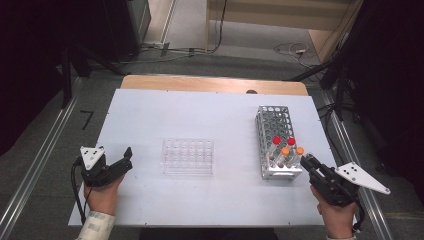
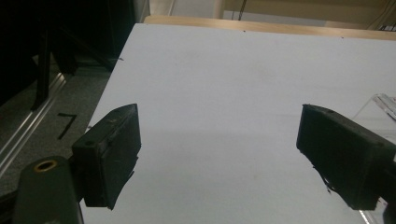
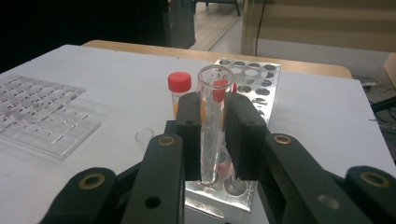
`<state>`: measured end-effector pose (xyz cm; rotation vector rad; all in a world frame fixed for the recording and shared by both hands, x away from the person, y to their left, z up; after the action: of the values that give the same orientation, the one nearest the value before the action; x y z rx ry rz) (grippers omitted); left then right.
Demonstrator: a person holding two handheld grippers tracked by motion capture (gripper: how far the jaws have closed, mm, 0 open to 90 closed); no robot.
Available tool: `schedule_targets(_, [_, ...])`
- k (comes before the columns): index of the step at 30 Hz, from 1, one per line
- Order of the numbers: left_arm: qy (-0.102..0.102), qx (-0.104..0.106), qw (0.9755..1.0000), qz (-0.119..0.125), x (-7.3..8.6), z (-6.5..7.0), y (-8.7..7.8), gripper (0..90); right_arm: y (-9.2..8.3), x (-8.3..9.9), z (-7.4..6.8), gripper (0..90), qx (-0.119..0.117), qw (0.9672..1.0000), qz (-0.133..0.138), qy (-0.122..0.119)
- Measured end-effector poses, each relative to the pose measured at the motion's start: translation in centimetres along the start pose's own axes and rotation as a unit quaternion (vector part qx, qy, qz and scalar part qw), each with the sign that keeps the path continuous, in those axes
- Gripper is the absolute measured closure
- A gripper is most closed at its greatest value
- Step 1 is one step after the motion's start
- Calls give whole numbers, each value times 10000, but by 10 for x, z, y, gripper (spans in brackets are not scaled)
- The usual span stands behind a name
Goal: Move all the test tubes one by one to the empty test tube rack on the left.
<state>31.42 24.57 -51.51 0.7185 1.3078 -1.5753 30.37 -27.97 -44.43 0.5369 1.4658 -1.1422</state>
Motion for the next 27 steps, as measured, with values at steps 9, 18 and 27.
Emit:
schedule_targets(9, [15,11,10000,-42,2,1,1,142,-3,0,-11,737,-240,9997,-74,-72])
schedule_targets(18, [-1,10,10000,-45,2,1,1,142,-2,-2,-28,737,-517,9985,-112,-153])
schedule_targets(27, [73,20,10000,-20,2,5,-2,142,2,-5,-55,737,-897,9955,-124,-286])
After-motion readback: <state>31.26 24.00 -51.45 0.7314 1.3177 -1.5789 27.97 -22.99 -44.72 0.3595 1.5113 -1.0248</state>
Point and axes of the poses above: each handheld gripper's, and its own axes: y roughly forward along the jaws, x roughly out of its underside, z roughly to its right, the point moved 10 cm from there along y, roughly forward along the jaws, and after that the axes turned 10 degrees about -y, right-handed, at the moved point
